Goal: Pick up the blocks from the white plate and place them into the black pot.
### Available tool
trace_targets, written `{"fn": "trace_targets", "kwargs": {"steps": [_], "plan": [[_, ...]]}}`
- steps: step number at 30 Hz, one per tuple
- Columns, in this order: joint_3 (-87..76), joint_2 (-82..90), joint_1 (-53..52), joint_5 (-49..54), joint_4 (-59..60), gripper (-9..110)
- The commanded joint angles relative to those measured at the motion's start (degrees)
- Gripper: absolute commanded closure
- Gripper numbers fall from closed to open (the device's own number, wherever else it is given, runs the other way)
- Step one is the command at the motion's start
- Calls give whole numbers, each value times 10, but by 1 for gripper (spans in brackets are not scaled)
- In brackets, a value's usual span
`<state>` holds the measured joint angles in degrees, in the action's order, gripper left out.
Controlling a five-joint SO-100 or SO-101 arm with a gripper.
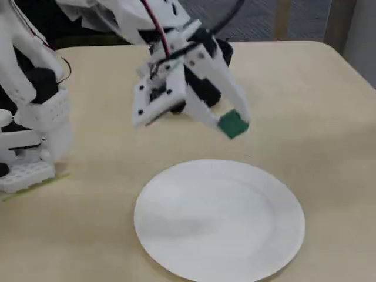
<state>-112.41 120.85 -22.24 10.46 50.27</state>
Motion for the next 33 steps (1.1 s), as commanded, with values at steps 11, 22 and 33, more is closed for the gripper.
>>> {"fn": "trace_targets", "kwargs": {"steps": [11,22,33], "plan": [[31,142,452,-178,30,104],[-55,143,628,-279,-26,104],[-130,88,613,-430,-150,104]]}}
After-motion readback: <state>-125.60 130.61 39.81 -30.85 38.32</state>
